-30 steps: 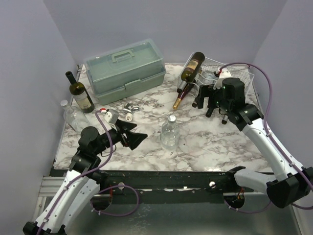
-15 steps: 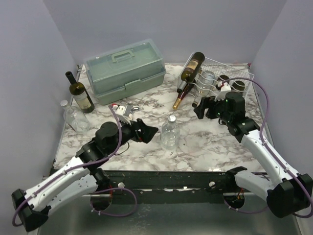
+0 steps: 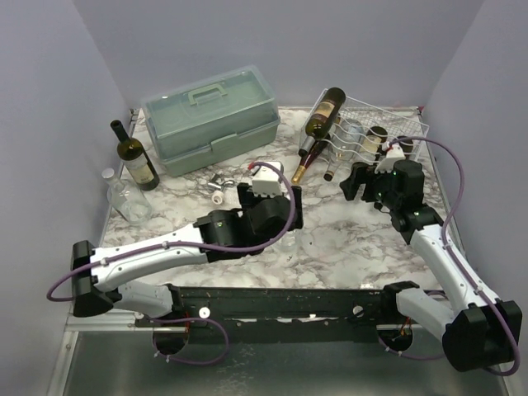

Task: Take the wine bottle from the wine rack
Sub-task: Pick up the wine bottle from the center of the board.

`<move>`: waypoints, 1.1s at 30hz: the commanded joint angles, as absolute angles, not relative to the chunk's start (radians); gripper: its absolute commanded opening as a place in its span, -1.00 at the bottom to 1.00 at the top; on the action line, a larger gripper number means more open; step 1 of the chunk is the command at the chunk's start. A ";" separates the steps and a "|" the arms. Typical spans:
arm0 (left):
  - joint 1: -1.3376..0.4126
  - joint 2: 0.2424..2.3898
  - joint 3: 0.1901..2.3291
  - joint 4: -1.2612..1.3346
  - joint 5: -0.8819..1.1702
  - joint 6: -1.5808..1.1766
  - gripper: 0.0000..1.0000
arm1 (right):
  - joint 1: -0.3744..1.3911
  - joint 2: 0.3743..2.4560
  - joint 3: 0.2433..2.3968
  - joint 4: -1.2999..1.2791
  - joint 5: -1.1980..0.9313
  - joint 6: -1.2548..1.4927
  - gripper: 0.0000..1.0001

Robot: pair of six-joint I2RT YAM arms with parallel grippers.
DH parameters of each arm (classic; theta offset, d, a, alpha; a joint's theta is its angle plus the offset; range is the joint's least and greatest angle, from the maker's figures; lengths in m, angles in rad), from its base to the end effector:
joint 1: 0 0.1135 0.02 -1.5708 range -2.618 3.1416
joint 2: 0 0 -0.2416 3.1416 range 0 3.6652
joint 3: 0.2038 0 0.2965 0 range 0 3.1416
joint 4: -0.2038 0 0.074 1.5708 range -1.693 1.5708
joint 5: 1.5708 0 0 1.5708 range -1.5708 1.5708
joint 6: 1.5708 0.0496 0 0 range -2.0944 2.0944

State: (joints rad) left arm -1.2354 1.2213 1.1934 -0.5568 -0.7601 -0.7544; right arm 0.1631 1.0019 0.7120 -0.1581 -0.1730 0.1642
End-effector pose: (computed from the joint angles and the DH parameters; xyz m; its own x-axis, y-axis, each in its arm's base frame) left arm 0.1379 -0.2918 0.3317 -0.4716 -0.1551 -0.8681 0.2365 0.9261 -0.2940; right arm 0.2907 0.0565 0.2383 -0.4728 0.0854 -0.8770 -0.2390 0.9456 0.2209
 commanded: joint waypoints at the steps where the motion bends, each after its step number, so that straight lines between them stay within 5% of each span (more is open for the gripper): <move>1: -1.260 1.376 1.332 -0.643 -0.920 -0.697 0.96 | 0.144 0.973 0.696 -0.137 -0.214 0.160 0.99; 10: -1.261 1.623 1.512 -0.736 -0.999 -0.701 0.58 | 0.119 0.953 0.695 -0.139 -0.191 0.152 1.00; 33: -1.224 1.625 1.378 -0.726 -0.976 -0.874 0.00 | 0.099 0.940 0.694 -0.144 -0.198 0.154 0.99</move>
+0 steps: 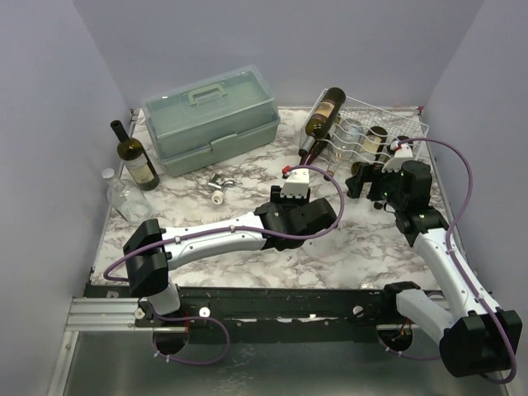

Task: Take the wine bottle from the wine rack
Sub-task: Pick up the wine bottle from the center of the board.

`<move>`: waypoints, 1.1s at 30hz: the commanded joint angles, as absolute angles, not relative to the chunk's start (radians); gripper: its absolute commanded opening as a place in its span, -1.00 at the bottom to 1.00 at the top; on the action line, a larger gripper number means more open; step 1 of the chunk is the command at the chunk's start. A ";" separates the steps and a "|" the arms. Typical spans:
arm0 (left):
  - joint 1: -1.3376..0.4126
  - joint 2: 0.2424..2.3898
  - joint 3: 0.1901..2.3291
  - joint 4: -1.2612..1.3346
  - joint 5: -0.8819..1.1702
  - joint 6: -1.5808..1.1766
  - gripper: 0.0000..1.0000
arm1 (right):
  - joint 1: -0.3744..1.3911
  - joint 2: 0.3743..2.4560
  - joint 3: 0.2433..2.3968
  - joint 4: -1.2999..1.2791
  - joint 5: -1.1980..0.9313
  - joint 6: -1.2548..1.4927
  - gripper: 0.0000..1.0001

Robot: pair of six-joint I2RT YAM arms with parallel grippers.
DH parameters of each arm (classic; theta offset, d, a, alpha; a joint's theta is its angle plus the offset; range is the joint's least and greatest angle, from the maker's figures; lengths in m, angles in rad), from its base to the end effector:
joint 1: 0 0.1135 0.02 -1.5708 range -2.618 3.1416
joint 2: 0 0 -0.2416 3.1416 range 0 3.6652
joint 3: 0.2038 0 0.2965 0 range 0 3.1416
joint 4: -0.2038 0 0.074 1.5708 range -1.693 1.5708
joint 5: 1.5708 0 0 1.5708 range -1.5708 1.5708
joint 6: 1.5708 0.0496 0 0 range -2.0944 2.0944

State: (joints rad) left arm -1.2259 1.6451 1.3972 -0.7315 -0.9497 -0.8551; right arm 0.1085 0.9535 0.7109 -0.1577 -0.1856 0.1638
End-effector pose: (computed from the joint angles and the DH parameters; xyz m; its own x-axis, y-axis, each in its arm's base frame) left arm 0.1703 -0.3548 0.2560 -0.4818 0.0422 -0.8753 0.0470 0.9986 0.0223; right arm 0.2868 0.0404 0.2512 -0.4271 0.1147 -0.8969 -0.2085 0.9527 0.2211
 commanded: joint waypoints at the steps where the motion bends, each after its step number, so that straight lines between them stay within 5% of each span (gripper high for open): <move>1: -1.225 1.624 1.377 -0.721 -0.980 -0.874 -0.01 | 0.097 0.940 0.695 -0.144 -0.198 0.155 0.99; 5: -1.224 1.623 1.368 -0.701 -0.988 -0.859 -0.15 | 0.095 0.940 0.695 -0.144 -0.199 0.153 1.00; 11: -1.219 1.602 1.348 -0.667 -0.997 -0.797 -1.00 | 0.091 0.939 0.694 -0.145 -0.199 0.152 0.99; 21: -1.189 1.444 1.261 -0.658 -1.061 -0.662 -1.00 | 0.085 0.938 0.694 -0.144 -0.196 0.149 0.99; 33: -0.916 0.947 0.926 -0.410 -0.771 -0.425 -1.00 | 0.078 0.933 0.694 -0.142 -0.188 0.144 0.99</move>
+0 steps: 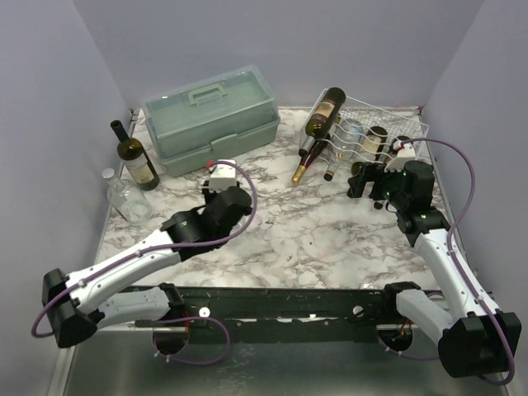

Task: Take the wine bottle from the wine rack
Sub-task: Pick up the wine bottle from the center of the board, then place the wine bottle at the center of the board.

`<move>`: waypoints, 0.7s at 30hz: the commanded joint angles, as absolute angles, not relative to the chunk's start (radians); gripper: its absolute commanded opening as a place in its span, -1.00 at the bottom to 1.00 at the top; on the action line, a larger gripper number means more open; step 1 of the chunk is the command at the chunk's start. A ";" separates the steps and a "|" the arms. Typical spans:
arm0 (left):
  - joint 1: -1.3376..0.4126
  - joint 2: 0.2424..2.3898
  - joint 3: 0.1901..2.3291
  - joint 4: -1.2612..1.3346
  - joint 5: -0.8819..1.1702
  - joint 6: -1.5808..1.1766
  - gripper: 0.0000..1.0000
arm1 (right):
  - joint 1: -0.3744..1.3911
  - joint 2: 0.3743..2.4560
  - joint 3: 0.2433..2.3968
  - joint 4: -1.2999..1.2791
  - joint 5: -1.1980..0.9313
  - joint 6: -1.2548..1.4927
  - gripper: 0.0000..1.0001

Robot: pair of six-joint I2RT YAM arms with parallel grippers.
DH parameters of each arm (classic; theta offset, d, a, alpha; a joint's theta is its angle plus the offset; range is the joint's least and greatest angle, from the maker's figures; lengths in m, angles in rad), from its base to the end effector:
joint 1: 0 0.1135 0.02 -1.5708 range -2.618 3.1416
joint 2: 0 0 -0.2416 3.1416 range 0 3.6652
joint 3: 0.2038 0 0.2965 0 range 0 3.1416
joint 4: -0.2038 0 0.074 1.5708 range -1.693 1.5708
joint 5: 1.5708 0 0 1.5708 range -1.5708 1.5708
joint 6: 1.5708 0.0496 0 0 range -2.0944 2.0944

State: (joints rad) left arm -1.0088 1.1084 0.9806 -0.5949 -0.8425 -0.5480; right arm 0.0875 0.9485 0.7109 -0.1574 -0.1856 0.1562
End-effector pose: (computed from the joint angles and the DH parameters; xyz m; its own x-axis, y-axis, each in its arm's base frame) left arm 0.1849 -0.2241 0.2815 -0.4389 0.0462 -0.8974 0.0425 0.9986 0.0306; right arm 0.2869 0.0344 0.2526 -0.4184 0.1168 -0.9007 -0.1928 0.9577 0.2137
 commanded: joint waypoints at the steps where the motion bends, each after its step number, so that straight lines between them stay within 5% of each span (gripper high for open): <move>1: -0.885 0.923 0.913 -0.407 -0.760 -0.416 -1.00 | 0.078 0.934 0.695 -0.142 -0.187 0.144 1.00; 21: -0.342 0.934 0.882 -0.179 -0.565 -0.263 -1.00 | 0.075 0.929 0.691 -0.138 -0.174 0.134 0.99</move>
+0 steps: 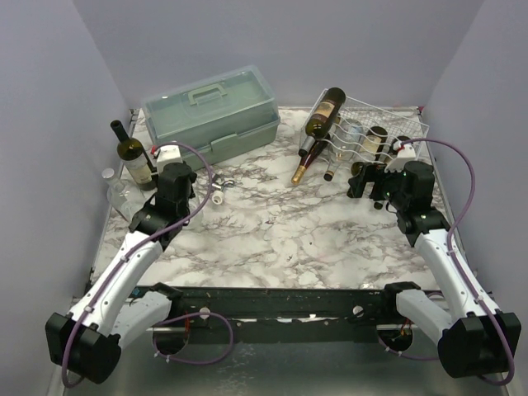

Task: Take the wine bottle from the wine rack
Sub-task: Place the wine bottle at the center of the board.

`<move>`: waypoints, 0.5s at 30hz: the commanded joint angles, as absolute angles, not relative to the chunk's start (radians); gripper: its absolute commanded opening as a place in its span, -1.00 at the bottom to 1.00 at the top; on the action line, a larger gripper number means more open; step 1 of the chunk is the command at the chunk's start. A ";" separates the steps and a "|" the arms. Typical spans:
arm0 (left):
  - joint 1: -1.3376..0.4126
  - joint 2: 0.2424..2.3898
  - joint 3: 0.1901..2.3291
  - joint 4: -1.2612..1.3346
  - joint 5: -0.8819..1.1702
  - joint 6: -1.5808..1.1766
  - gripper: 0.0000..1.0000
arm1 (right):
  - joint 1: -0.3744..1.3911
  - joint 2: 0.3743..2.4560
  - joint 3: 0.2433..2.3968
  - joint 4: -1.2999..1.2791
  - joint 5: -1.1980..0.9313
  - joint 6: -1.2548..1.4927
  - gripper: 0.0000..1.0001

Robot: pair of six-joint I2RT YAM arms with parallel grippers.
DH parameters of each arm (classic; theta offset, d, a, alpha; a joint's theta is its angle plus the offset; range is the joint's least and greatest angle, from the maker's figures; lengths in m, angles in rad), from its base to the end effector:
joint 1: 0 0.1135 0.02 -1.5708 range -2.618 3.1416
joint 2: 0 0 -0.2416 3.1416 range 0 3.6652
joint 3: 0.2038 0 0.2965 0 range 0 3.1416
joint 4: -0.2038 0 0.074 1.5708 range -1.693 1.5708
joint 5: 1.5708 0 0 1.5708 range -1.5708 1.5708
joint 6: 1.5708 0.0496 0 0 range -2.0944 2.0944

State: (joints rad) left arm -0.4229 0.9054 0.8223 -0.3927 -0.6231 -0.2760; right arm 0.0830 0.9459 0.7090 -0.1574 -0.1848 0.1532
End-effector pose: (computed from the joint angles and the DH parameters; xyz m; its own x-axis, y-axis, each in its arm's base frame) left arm 0.2551 -0.0831 0.2869 -0.3638 -0.0789 -0.9281 -0.2483 0.9686 0.0149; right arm 0.2866 0.0330 0.2525 -0.4166 0.1159 -0.9017 -0.1892 0.9591 0.2107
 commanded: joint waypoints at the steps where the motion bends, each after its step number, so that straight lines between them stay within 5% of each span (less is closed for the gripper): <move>1: -0.325 0.953 0.894 -0.169 -0.557 -0.260 -1.00 | 0.075 0.929 0.689 -0.138 -0.174 0.133 0.99; 15: -0.163 1.153 1.017 -0.061 -0.532 -0.215 -1.00 | 0.075 0.921 0.689 -0.137 -0.169 0.129 1.00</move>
